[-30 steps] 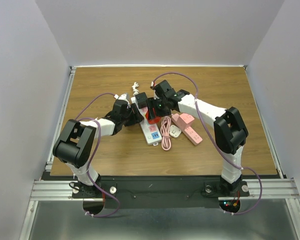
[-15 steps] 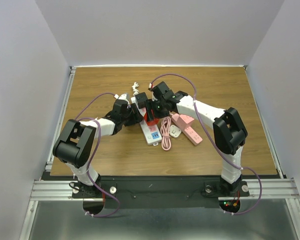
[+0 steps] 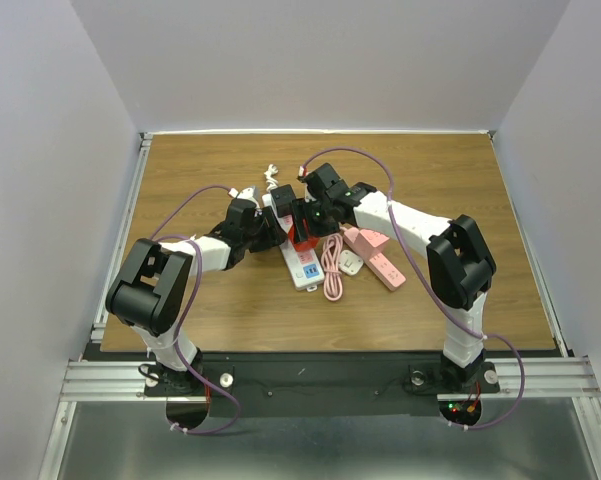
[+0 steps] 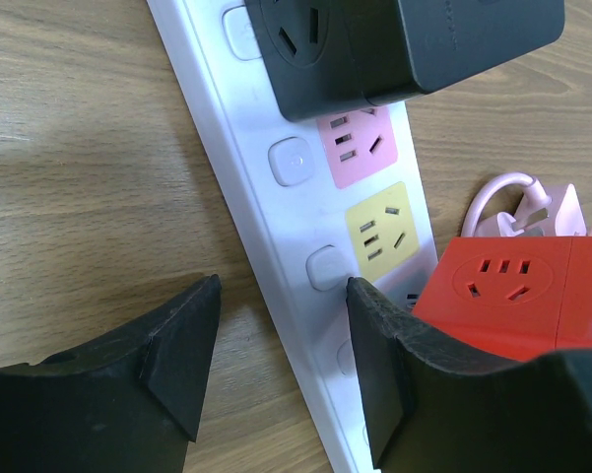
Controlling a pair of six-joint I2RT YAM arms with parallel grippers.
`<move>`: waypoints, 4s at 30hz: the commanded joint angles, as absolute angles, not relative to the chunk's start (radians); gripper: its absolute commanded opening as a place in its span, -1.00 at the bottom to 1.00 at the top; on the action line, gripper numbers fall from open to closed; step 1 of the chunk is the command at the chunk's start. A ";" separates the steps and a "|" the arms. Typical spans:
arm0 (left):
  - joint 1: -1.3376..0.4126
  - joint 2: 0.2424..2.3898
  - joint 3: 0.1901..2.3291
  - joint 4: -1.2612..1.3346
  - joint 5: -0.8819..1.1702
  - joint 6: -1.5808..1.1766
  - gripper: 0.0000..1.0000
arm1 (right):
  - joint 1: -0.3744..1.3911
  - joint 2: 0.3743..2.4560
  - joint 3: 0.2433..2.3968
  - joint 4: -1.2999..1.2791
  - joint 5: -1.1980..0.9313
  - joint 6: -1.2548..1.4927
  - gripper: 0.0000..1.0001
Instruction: Insert the plug
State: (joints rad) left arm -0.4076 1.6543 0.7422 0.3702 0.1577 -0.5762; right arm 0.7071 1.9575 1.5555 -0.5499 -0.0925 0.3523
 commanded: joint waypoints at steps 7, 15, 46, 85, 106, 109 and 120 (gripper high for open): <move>-0.402 1.654 0.775 0.354 0.172 -0.552 0.27 | 0.718 1.951 1.540 -0.541 -0.052 0.350 -0.99; -0.402 1.657 0.775 0.356 0.173 -0.554 0.26 | 0.718 1.941 1.537 -0.541 -0.025 0.350 -0.99; -0.402 1.657 0.769 0.357 0.181 -0.555 0.25 | 0.719 1.966 1.538 -0.541 0.005 0.336 -0.99; -0.327 1.463 0.746 0.247 0.130 -0.497 0.25 | 0.765 2.121 1.669 -0.614 0.095 0.265 -0.99; -0.296 1.413 0.713 0.222 0.127 -0.488 0.25 | 0.765 2.207 1.749 -0.653 0.095 0.227 -0.99; -0.290 1.401 0.703 0.221 0.127 -0.488 0.25 | 0.767 2.210 1.753 -0.663 0.104 0.218 -0.99; -0.276 1.402 0.690 0.227 0.137 -0.489 0.25 | 0.778 2.230 1.727 -0.672 0.097 0.209 -0.99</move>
